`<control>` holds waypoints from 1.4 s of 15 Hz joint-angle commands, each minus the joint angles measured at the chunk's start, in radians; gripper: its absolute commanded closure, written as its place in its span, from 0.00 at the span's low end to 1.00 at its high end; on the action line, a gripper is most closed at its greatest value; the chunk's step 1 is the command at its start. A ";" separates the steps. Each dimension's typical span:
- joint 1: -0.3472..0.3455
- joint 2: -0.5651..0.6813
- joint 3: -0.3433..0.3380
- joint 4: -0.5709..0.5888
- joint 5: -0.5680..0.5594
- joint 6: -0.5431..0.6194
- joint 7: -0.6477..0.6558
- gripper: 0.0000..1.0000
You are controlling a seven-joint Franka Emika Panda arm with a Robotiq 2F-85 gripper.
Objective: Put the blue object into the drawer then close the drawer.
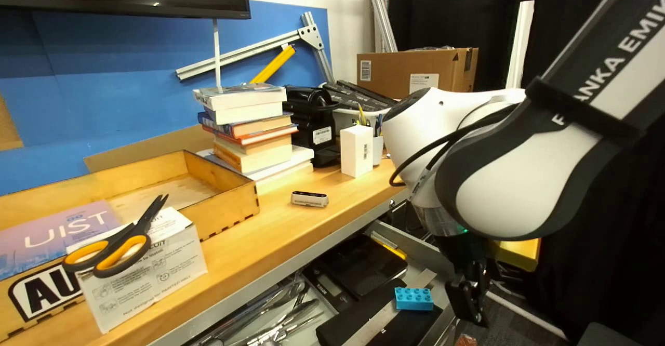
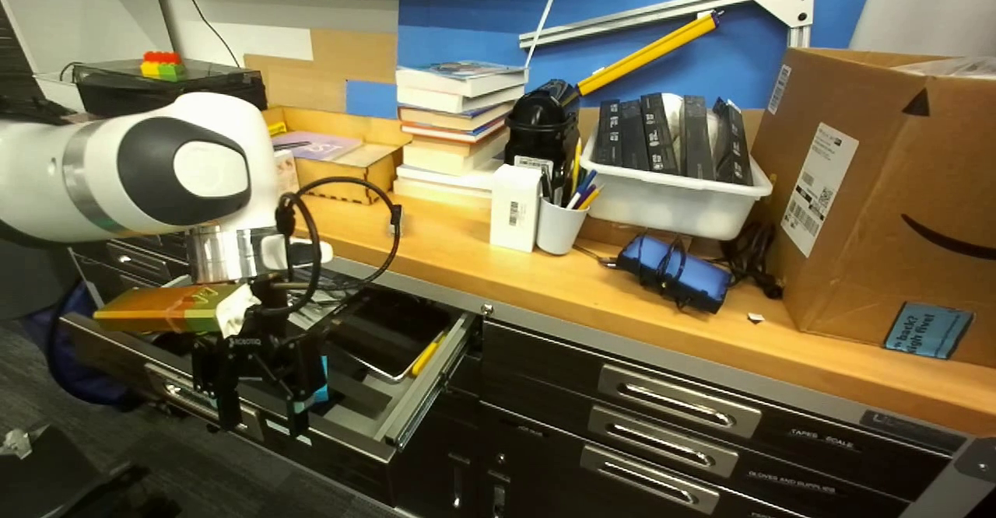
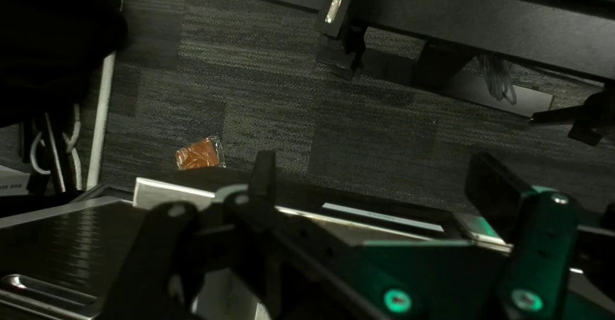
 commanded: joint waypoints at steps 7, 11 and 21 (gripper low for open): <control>0.022 0.121 0.040 0.066 -0.368 0.164 0.502 0.00; 0.048 0.204 0.043 0.174 -0.511 0.149 0.763 0.00; 0.136 0.458 0.016 0.528 -0.586 0.095 1.011 0.00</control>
